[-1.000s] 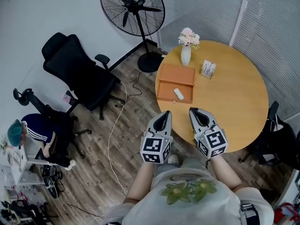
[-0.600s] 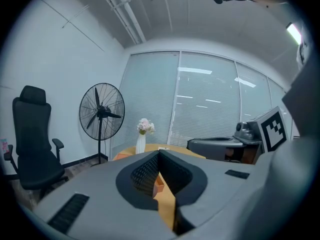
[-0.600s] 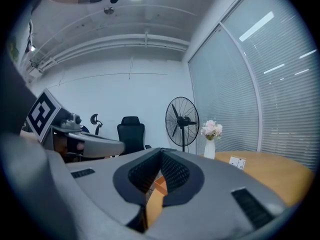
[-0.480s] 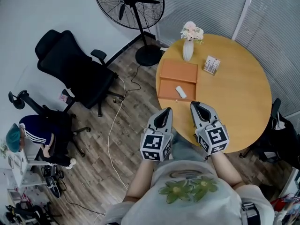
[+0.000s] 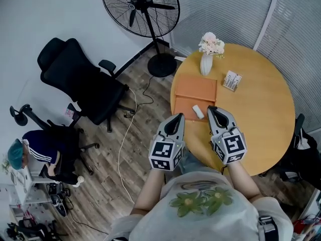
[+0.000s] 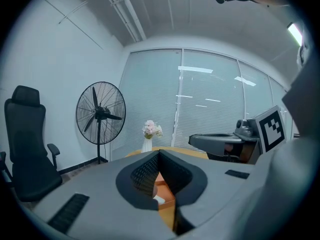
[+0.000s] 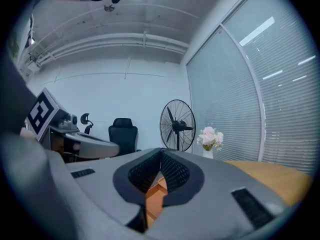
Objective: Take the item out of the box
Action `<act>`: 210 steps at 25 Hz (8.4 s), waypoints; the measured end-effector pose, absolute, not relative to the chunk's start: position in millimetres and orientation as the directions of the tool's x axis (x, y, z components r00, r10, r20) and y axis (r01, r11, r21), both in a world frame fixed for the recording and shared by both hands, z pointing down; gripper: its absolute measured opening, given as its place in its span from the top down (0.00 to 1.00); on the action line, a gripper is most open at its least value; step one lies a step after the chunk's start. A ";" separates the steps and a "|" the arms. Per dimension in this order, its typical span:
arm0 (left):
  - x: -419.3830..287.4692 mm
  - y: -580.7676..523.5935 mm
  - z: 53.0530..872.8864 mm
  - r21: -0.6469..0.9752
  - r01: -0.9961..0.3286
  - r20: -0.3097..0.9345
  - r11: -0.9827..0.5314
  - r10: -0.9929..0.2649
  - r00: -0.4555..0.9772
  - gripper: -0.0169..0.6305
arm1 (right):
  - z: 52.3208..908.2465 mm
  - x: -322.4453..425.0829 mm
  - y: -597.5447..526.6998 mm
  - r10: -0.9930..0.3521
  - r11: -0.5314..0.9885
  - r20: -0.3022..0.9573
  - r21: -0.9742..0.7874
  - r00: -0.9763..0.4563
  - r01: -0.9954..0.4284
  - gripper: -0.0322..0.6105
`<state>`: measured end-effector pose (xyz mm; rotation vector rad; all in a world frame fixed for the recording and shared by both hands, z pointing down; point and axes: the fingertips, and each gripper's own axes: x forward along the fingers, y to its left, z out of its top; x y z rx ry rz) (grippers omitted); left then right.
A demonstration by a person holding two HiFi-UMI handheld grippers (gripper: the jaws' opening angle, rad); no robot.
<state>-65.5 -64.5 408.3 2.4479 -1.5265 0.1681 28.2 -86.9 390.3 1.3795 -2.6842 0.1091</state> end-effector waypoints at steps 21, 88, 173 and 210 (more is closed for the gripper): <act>-60.9 -131.0 448.1 0.209 -0.870 0.298 -0.446 -0.819 0.491 0.96 | 419.4 15.6 -159.8 -0.773 0.604 0.214 -0.040 -0.597 -0.796 0.77; -91.3 -189.7 541.8 0.284 -0.885 0.455 -0.370 -0.760 0.464 0.96 | 684.1 1.9 -187.6 -0.281 0.651 0.854 -0.165 -0.438 -0.741 0.66; -75.3 -154.5 511.2 0.260 -0.869 0.430 -0.422 -0.755 0.495 0.96 | 622.3 0.0 -169.3 -0.336 0.674 0.831 -0.115 -0.442 -0.730 0.72; -69.0 -103.2 470.4 0.207 -0.876 0.357 -0.436 -0.800 0.483 0.96 | 448.3 -15.3 -123.1 -0.605 0.720 0.341 -0.149 -0.719 -0.677 0.72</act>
